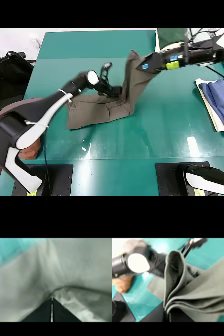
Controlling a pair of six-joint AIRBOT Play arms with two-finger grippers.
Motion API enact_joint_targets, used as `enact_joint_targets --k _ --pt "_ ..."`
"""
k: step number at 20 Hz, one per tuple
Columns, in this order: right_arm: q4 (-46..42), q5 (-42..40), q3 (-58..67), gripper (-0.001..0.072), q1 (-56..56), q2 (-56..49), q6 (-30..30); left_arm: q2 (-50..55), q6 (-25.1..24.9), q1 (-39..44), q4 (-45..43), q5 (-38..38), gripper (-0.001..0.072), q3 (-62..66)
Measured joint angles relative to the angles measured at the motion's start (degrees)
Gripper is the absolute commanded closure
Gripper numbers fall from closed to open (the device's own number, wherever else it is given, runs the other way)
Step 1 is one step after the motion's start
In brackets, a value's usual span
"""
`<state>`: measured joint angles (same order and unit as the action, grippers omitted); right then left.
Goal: Fold the shirts.
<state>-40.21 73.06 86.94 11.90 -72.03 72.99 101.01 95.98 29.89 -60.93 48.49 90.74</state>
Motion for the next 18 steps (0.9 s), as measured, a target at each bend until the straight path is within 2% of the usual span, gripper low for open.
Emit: enact_joint_targets --k 5,6,7,8,10,13,18 --pt "1.95 -11.82 0.55 0.0693 13.27 -3.26 1.27 -13.73 -0.09 -12.44 -5.81 2.4 0.0686 1.22" --pt "3.3 -15.08 0.59 0.0632 16.31 -4.81 1.09 -16.7 -0.17 -15.02 -6.99 2.58 0.0686 1.29" --pt "5.2 -18.8 0.61 0.0422 19.58 -6.78 0.13 -19.74 -0.26 -17.57 -8.2 2.78 0.0686 1.36" --pt "7.39 -22.21 0.85 0.0346 22.73 -8.94 -1.2 -22.32 -0.28 -19.65 -9.07 3.21 0.0686 1.4" --pt "10.34 -26.47 2.38 0.0346 27.58 -13.46 -3.28 -26.84 -0.39 -23.15 -10.82 4.33 0.0686 1.44" --pt "10.84 -28.0 4.72 0.0347 29.99 -17.59 -5.01 -30.25 -1.55 -25.77 -12.57 7.06 0.0686 1.44" --pt "5.35 -24.04 -4.33 0.0345 21.31 -14.38 -4.74 -31.87 -3.04 -27.04 -13.42 11.04 0.0686 1.33"
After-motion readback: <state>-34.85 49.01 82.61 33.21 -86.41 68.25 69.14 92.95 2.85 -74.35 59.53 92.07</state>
